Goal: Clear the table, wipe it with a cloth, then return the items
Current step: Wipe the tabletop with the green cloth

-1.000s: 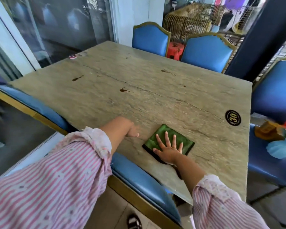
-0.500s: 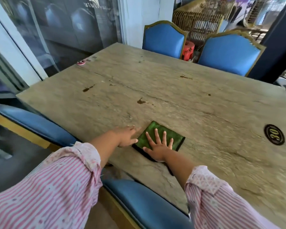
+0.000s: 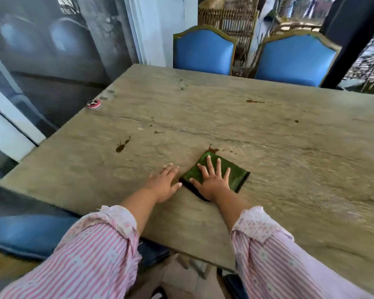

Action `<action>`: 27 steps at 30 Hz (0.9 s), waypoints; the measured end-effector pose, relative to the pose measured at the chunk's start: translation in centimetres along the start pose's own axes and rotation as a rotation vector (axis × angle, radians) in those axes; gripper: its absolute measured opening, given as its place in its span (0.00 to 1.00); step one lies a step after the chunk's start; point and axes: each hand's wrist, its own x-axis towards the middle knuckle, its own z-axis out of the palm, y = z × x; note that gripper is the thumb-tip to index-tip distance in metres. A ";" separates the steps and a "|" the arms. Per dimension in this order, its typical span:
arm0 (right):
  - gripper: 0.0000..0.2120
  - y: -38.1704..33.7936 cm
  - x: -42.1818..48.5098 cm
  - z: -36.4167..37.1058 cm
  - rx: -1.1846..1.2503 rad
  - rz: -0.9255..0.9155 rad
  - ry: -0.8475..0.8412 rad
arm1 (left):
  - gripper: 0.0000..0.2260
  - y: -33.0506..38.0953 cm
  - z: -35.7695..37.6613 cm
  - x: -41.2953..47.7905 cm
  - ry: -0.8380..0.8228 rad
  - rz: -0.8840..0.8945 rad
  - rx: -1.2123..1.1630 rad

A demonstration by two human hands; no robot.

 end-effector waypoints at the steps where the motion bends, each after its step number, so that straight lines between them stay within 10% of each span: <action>1: 0.35 -0.3 0.2 0.2 0.019 0.019 0.047 | 0.28 -0.8 0.2 0.7 0.008 0.011 -0.013; 12: 0.36 5.8 3.0 -1.3 0.105 0.387 0.277 | 0.37 -3.6 4.9 5.3 0.343 0.072 -0.200; 22: 0.33 1.4 3.3 -0.1 0.000 -0.044 0.235 | 0.36 -3.7 4.1 7.4 0.467 0.080 -0.316; 27: 0.32 7.5 4.3 -2.1 0.028 0.183 0.281 | 0.35 -3.9 4.2 7.6 0.461 0.091 -0.301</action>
